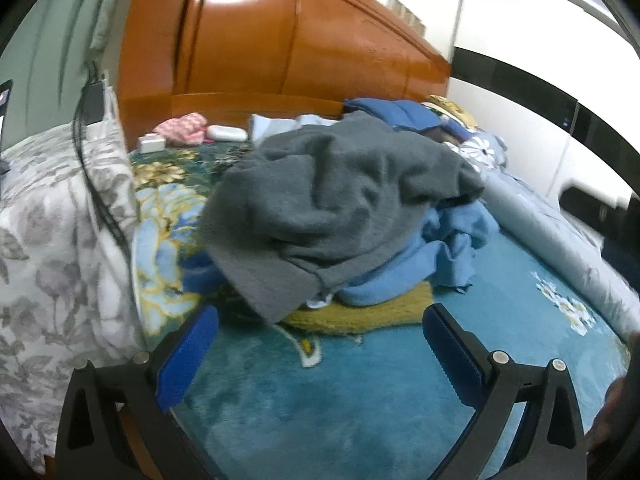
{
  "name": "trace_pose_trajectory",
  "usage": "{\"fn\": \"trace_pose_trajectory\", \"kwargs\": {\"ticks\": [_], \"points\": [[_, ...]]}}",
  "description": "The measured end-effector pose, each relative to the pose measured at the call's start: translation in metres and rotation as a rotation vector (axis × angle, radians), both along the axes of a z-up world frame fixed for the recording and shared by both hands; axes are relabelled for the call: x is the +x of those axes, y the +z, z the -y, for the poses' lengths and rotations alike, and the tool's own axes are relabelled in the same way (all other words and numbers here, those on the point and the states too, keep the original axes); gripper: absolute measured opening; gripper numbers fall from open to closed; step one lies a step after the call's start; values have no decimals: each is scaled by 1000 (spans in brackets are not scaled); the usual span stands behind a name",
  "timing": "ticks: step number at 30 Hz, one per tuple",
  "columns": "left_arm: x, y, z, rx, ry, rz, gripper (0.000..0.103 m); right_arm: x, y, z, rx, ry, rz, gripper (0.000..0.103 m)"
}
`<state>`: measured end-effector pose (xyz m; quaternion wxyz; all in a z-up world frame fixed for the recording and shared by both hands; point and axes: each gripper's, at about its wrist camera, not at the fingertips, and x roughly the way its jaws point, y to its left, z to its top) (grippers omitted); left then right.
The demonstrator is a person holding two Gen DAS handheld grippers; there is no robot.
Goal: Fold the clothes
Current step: 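Grasp the dark grey sweatshirt on the pile with the right gripper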
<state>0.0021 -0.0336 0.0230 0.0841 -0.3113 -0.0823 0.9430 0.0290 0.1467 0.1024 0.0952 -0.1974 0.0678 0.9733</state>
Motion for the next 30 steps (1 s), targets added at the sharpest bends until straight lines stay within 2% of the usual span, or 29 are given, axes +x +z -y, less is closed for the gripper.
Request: {"fn": "trace_pose_trajectory", "kwargs": {"ticks": [4,9,11,14,17,21,23,25,26,28,30], "points": [[-6,-5,13,10,48,46,102,-32,11,16,-20,149,39,103],[-13,-12,22,-24,103,91,102,-82,18,41,27,245,127,102],[-15,-13,25,-17,112,104,102,-101,15,47,2,278,163,100],[-16,-15,30,-11,125,115,102,-127,8,53,-52,316,223,92],[-17,-17,33,-24,128,130,102,-152,-12,58,-93,333,313,81],[-19,-17,42,8,139,142,102,-171,-33,63,-101,332,382,70],[-20,-17,45,28,143,143,102,-176,-39,60,-126,316,401,57],[-20,-17,46,38,146,144,102,-178,-43,52,-177,293,416,24],[-20,-18,47,40,149,144,102,-178,-44,47,-209,286,419,17],[-19,-18,47,42,150,145,102,-175,-41,39,-267,283,405,10],[-18,-18,47,45,150,145,102,-168,-31,27,-320,290,361,9]]}}
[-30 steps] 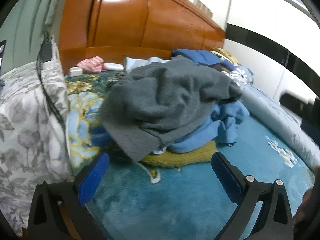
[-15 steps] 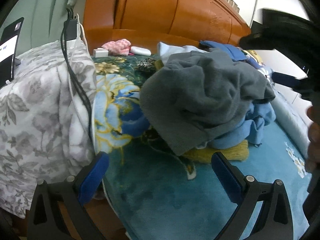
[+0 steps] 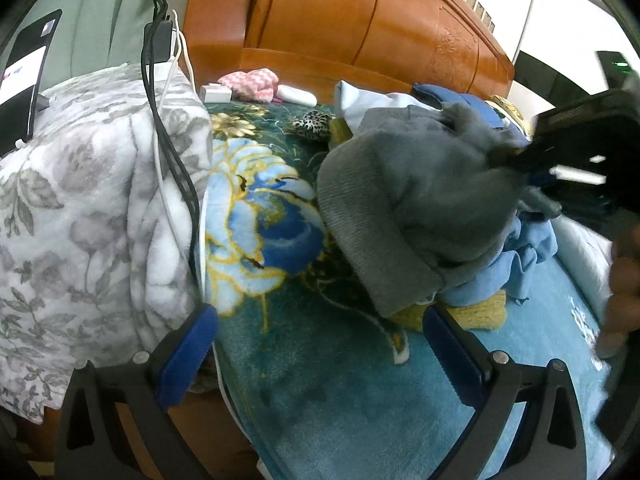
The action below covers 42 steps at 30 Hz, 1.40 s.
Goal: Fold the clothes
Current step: 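Grasp the dark grey sweatshirt on the pile with the right gripper, then pull the grey sweatshirt off the pile and lay it on the blanket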
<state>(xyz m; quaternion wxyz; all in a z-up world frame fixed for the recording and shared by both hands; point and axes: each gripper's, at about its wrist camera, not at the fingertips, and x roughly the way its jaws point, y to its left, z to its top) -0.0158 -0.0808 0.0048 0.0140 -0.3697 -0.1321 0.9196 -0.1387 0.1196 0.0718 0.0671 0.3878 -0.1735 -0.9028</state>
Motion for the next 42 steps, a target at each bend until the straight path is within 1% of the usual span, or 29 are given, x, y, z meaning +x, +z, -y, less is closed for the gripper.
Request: {"fn": "trace_pose_trajectory", "kwargs": {"ticks": [3,5,9,12,13,15,18,21,23,26,28,30,33,36,38,42], "points": [[0,1,2,4,-3,-8,102,14,24,-21,-81,-18,-56,9],[2,1,2,0,-10,-15,102,24,41,-35,-105,-42,-97,9],[5,4,0,-3,-34,-29,102,56,81,-82,-171,-123,-182,8],[9,8,-6,-8,-60,-57,102,87,111,-119,-200,-184,-250,8],[10,9,-8,-12,-67,-66,102,99,121,-131,-203,-205,-275,8],[13,11,-15,-22,-91,-84,102,130,143,-154,-175,-255,-322,8],[16,14,-30,-25,-136,-102,102,177,167,-185,-152,-313,-352,8],[25,16,-52,-49,-201,-128,102,236,181,-213,-113,-363,-360,8],[34,17,-71,-87,-257,-154,102,281,182,-225,-84,-390,-363,8],[50,20,-102,-156,-343,-202,102,349,174,-248,-55,-432,-341,8],[61,21,-122,-196,-398,-240,102,388,162,-261,-21,-477,-313,8],[71,21,-140,-218,-449,-271,102,424,147,-280,-32,-529,-290,8],[84,20,-166,-244,-528,-313,102,487,119,-314,-62,-639,-266,8],[92,17,-187,-259,-604,-332,102,555,96,-346,-88,-782,-234,8],[96,16,-197,-261,-644,-347,102,594,88,-361,-84,-865,-211,8],[96,17,-217,-320,-687,-336,102,665,78,-386,-69,-1029,-187,8]]}}
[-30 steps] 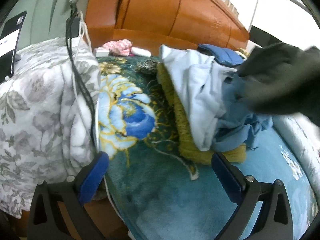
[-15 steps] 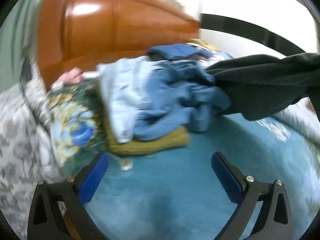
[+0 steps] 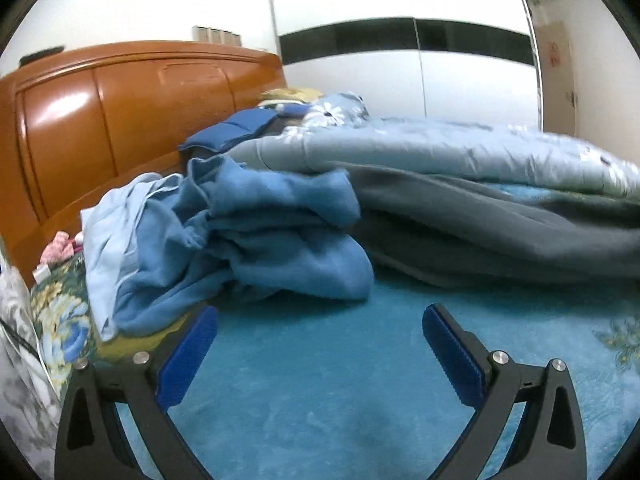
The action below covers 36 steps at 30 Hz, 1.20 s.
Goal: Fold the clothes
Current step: 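Pull the grey sweatshirt off the pile and lay it on the blanket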
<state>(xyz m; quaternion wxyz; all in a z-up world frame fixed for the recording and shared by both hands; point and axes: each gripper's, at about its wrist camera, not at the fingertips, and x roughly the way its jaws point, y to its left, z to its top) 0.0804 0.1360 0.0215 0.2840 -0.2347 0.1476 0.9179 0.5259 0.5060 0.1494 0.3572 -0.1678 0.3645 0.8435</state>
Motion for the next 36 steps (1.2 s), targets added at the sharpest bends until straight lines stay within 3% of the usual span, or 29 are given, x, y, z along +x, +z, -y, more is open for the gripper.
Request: {"fn": "trace_pose_trajectory", "kwargs": {"ticks": [4,8,11,14,16,18,22,27,30,36], "points": [[-8,6,5,41,-24,63,102,43,-24,-14,-41,-98,47,8],[-17,17,22,141,-28,161,102,45,-43,-13,-56,-118,97,9],[-23,24,23,152,-44,204,102,38,-48,-12,-50,-137,151,11],[-27,28,6,100,-106,189,102,29,-46,-10,-27,-175,215,24],[-30,29,-8,71,-135,175,102,30,-42,-8,-5,-203,243,55],[-36,28,-20,37,-158,169,102,34,-34,-6,16,-213,230,67],[-53,19,-42,-33,-240,185,102,43,-13,0,88,-286,273,74],[-78,-8,-70,-156,-305,201,102,40,-2,17,112,-297,248,77],[-107,-16,-79,-205,-280,169,102,24,-7,23,113,-286,287,78],[-171,-17,-92,-313,-159,11,102,-17,-15,39,172,-220,331,78]]}}
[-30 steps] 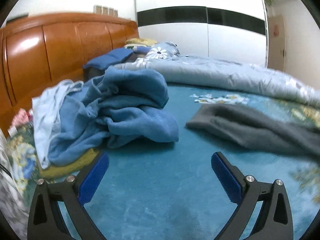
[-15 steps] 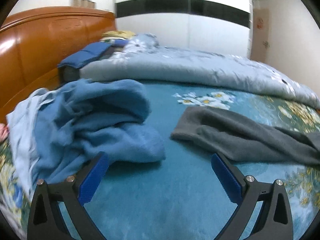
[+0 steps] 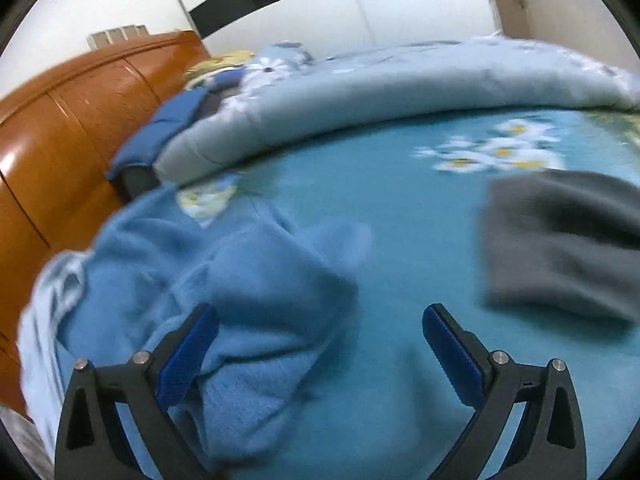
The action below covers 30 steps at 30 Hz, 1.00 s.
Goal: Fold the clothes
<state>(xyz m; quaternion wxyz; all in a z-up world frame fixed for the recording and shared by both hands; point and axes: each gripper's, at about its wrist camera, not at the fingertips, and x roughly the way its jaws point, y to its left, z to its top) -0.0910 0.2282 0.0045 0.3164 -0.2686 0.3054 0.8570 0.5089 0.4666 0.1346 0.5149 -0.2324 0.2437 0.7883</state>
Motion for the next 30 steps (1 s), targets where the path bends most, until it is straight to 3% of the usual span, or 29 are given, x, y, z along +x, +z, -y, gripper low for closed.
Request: {"fn": "trace_pose_trajectory", "kwargs": {"ticks": [4,7,8,12,18,21,25,28,29,30], "points": [[-50,5,2,-16,119,-19,102,-22,-4,4,-11,51,17,78],[-59,18,20,114,130,107,102,-32,-9,9,-10,80,36,78],[-53,23,25,157,112,132,102,-32,-12,11,-9,86,44,78],[2,38,22,188,-31,119,102,-22,-20,15,-17,80,69,78],[83,51,-14,261,-253,318,102,10,-32,15,-82,46,48,78],[124,56,-43,254,-319,324,102,21,-40,15,-115,54,10,78],[159,53,-85,230,-366,407,102,13,-52,12,-162,129,-49,77],[173,41,-112,203,-336,488,102,1,-61,9,-181,177,-68,77],[176,35,-121,188,-314,512,100,-4,-64,9,-185,190,-69,76],[176,29,-129,170,-283,531,91,-8,-67,8,-189,203,-69,72]]}}
